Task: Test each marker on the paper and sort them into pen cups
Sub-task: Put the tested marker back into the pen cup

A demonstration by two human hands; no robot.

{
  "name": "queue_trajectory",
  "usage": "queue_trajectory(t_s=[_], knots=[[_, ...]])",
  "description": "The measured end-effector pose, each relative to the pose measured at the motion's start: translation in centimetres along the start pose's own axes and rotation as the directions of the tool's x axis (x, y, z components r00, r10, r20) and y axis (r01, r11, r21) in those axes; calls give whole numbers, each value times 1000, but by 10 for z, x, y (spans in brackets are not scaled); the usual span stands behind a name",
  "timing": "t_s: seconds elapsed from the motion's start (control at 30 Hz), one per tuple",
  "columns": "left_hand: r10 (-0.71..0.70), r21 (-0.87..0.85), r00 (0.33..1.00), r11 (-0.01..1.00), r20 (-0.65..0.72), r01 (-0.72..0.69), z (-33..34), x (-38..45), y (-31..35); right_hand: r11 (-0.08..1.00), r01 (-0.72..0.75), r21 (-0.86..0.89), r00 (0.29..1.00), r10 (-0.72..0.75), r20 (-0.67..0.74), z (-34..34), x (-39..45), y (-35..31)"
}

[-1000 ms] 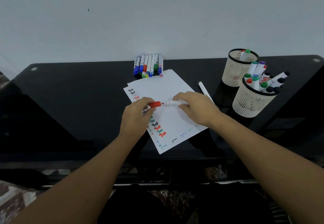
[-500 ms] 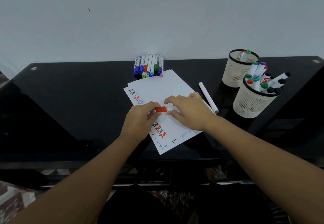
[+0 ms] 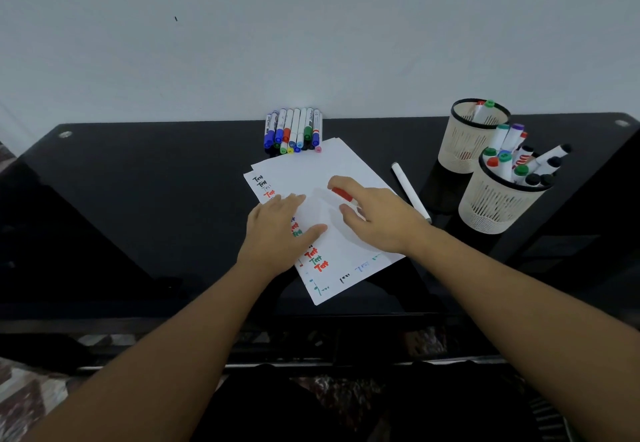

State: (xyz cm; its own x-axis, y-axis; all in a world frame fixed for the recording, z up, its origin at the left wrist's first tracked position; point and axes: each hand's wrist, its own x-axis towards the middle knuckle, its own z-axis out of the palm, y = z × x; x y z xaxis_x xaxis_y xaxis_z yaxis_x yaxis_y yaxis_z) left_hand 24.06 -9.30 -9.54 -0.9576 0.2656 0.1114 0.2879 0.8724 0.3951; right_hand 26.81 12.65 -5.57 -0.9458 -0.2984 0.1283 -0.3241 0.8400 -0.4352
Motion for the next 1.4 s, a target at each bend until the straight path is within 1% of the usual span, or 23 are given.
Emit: queue_trajectory(t_s=[0.07, 0.33, 0.4, 0.47, 0.53, 0.6, 0.7, 0.77, 0.8, 0.87, 0.93, 1.0, 1.03, 1.07, 1.17, 1.3, 1.4], knots=[[-3, 31, 1000, 1000, 21, 2, 1, 1, 1, 1000, -5, 7, 1000, 5, -8, 1, -2, -1], [-17, 62, 999, 998, 36, 15, -1, -2, 2, 998, -33, 52, 998, 36, -59, 0, -6, -5], [-10, 63, 999, 998, 35, 8, -1, -2, 1, 989, -50, 136, 994, 63, -90, -2, -8, -5], [1, 71, 999, 997, 40, -4, -1, -2, 1, 972, -69, 227, 993, 87, -73, -7, -8, -6], [17, 93, 998, 995, 55, -22, -1, -2, 1, 967, -89, 239, 995, 97, -20, -11, -7, -8], [28, 110, 996, 993, 85, -38, -1, -4, 2, 956, -128, 266, 991, 137, -13, -16, -6, -9], [35, 138, 989, 989, 142, -55, -2, -4, 3, 880, -213, 425, 974, 227, 19, -26, -5, -9], [35, 158, 986, 986, 164, -61, -2, -3, 2, 843, -229, 487, 970, 241, 40, -33, -4, -7], [36, 163, 984, 985, 174, -65, -2, -3, 2, 847, -221, 484, 971, 236, 31, -35, -4, -6], [41, 167, 980, 983, 194, -74, -2, -3, 2, 862, -199, 467, 969, 243, -35, -39, -3, -4], [41, 155, 979, 985, 199, -73, -3, -5, 4, 849, -210, 485, 950, 295, -105, -43, -3, -3], [35, 141, 979, 988, 200, -64, -4, -6, 5, 813, -231, 534, 926, 352, -136, -51, -3, -6], [33, 141, 978, 988, 204, -63, -4, -6, 6, 811, -243, 532, 914, 374, -154, -56, -3, -6], [31, 143, 978, 988, 208, -61, -4, -6, 7, 836, -255, 485, 903, 385, -189, -61, -3, -6], [27, 144, 976, 988, 215, -59, -6, -6, 7, 920, -263, 292, 876, 355, -328, -79, 3, -2], [25, 138, 977, 989, 213, -56, -5, -7, 6, 949, -238, 207, 845, 307, -438, -115, 9, 5], [24, 140, 976, 989, 216, -55, -5, -5, 5, 951, -292, 104, 812, 304, -498, -142, 15, 19]])
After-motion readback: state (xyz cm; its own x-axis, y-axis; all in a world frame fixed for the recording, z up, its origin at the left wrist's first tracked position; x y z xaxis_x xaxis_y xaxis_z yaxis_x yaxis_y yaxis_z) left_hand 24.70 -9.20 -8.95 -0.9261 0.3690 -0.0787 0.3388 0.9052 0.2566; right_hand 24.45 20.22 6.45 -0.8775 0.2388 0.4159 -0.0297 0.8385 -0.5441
